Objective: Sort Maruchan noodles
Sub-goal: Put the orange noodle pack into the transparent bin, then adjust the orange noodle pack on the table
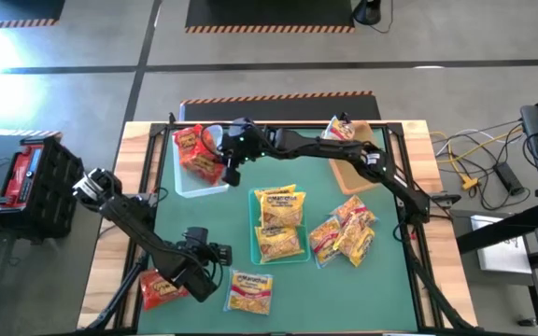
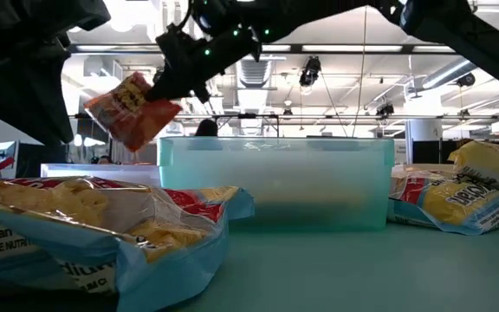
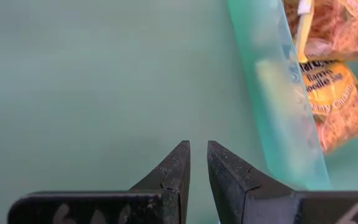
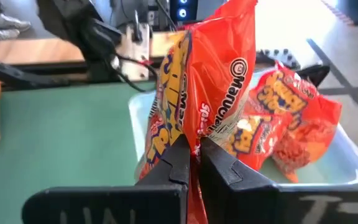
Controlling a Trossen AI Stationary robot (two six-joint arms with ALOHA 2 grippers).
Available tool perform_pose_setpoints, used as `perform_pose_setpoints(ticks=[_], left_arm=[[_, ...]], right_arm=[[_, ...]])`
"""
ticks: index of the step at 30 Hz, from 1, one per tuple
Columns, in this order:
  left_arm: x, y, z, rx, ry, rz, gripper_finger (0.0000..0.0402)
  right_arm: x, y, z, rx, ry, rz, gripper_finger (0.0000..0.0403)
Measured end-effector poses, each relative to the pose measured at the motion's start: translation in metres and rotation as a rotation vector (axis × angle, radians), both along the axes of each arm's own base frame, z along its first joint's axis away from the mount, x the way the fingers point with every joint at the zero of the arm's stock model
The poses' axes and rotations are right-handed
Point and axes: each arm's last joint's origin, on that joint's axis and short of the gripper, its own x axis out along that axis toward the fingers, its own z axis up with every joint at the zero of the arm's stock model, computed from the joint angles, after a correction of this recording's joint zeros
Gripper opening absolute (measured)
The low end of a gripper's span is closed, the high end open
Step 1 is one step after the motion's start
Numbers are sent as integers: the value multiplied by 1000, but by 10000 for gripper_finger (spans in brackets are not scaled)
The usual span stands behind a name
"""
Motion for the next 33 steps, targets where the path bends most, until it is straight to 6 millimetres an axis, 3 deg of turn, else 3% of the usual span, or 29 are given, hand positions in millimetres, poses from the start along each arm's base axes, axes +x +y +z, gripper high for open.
perform_pose_setpoints(ticks=[9,17,25,33], left_arm=[[3,7,0,14,15,27,39],[4,8,0,9,11,38,39],[6,7,1,-26,17,40,39],[7,-6,22,-86,74,-115,39]], right_arm=[[9,-15,-46,-87,101,39,19],[11,-17,-50,-83,105,36,93],[-9,-17,-4,15,156,-105,152],[-45,16,42,110,277,84,142]])
